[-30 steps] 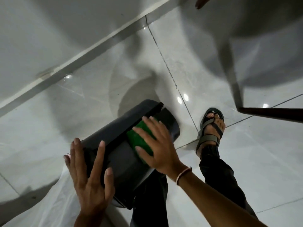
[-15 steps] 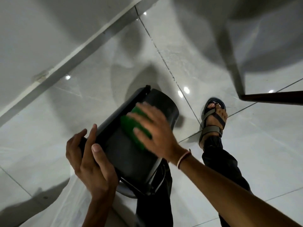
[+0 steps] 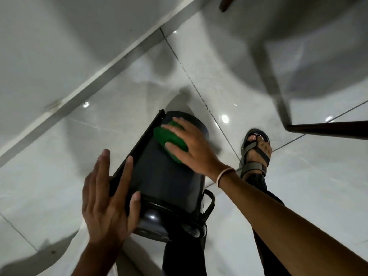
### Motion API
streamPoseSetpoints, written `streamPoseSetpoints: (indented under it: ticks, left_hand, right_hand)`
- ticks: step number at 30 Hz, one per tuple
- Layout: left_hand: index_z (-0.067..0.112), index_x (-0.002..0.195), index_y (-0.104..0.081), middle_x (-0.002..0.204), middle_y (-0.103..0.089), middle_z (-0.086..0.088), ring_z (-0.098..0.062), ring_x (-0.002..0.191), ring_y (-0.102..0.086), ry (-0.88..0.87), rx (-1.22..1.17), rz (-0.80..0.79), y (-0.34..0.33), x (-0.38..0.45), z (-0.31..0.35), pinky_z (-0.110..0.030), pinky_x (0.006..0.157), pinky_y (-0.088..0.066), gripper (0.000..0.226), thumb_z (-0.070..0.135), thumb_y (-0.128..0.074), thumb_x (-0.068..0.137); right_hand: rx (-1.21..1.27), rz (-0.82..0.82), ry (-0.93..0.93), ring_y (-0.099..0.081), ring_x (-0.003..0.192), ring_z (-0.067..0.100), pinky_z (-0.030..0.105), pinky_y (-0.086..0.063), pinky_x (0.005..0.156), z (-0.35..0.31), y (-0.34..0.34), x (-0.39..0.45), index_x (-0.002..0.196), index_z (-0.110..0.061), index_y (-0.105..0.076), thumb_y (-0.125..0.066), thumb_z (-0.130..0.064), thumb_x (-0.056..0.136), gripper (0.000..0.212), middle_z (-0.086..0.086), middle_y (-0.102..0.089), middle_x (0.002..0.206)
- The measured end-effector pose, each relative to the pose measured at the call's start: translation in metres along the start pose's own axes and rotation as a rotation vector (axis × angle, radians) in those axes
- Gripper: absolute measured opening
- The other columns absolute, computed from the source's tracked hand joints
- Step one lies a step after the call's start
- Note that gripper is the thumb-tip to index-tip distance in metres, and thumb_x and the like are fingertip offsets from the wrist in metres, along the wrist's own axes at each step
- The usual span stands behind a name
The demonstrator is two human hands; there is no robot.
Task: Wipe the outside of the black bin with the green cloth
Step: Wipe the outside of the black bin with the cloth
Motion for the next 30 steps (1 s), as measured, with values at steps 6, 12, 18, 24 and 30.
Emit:
streamPoseSetpoints:
  ticks: [6, 12, 18, 24, 30]
  left_hand:
    - [0.014, 0.158, -0.044, 0.176, -0.016, -0.017, -0.048, 0.152, -0.039, 0.142, 0.013, 0.015, 0.001, 0.003, 0.000, -0.058, 0.120, -0.036, 0.065, 0.048, -0.019, 0.109]
    - [0.002, 0.160, -0.034, 0.176, -0.009, -0.023, -0.041, 0.163, -0.014, -0.027, 0.328, -0.175, 0.007, -0.029, -0.025, -0.071, 0.126, -0.011, 0.079, 0.056, -0.010, 0.107]
    - [0.006, 0.159, -0.039, 0.177, -0.010, -0.014, -0.039, 0.164, -0.015, 0.053, 0.135, -0.051, -0.005, -0.010, -0.001, -0.060, 0.132, -0.010, 0.080, 0.057, -0.007, 0.106]
    - [0.018, 0.164, -0.030, 0.177, -0.013, -0.016, -0.033, 0.165, -0.013, 0.309, 0.055, 0.003, -0.003, -0.011, -0.008, -0.067, 0.129, -0.014, 0.072, 0.053, -0.008, 0.106]
    - [0.019, 0.163, -0.035, 0.177, -0.012, -0.013, -0.031, 0.165, -0.011, 0.385, -0.039, 0.077, -0.008, 0.001, 0.019, -0.059, 0.133, -0.007, 0.069, 0.054, -0.010, 0.108]
  right_hand:
    - [0.067, 0.001, -0.101, -0.036, 0.155, 0.032, 0.050, -0.026, 0.131, -0.002, 0.003, 0.022, 0.151, -0.024, -0.054, -0.066, -0.035, 0.101, 0.053, 0.014, -0.045, 0.162]
    - [-0.061, -0.105, 0.240, -0.026, 0.163, 0.030, 0.052, -0.021, 0.132, -0.008, -0.030, -0.036, 0.155, -0.029, -0.046, -0.050, -0.048, 0.103, 0.055, 0.010, -0.036, 0.171]
    - [0.168, 0.145, -0.301, -0.037, 0.153, 0.031, 0.047, -0.031, 0.129, 0.031, -0.003, 0.005, 0.154, -0.020, -0.049, -0.061, -0.034, 0.105, 0.053, 0.014, -0.041, 0.163]
    - [0.051, -0.164, 0.376, -0.022, 0.164, 0.026, 0.045, -0.014, 0.132, -0.037, -0.024, -0.045, 0.153, -0.033, -0.046, -0.055, -0.049, 0.101, 0.055, 0.005, -0.036, 0.170]
    - [0.395, 0.052, -0.373, -0.042, 0.152, 0.029, 0.016, -0.031, 0.109, 0.049, 0.014, 0.004, 0.155, -0.019, -0.046, -0.057, -0.029, 0.108, 0.049, 0.010, -0.046, 0.162]
Point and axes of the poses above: each hand's wrist, its own x-axis towards the middle knuckle, its own y-axis out of the back of the hand, z = x × y, the point moved 3 cm from there along x, towards the middle knuckle
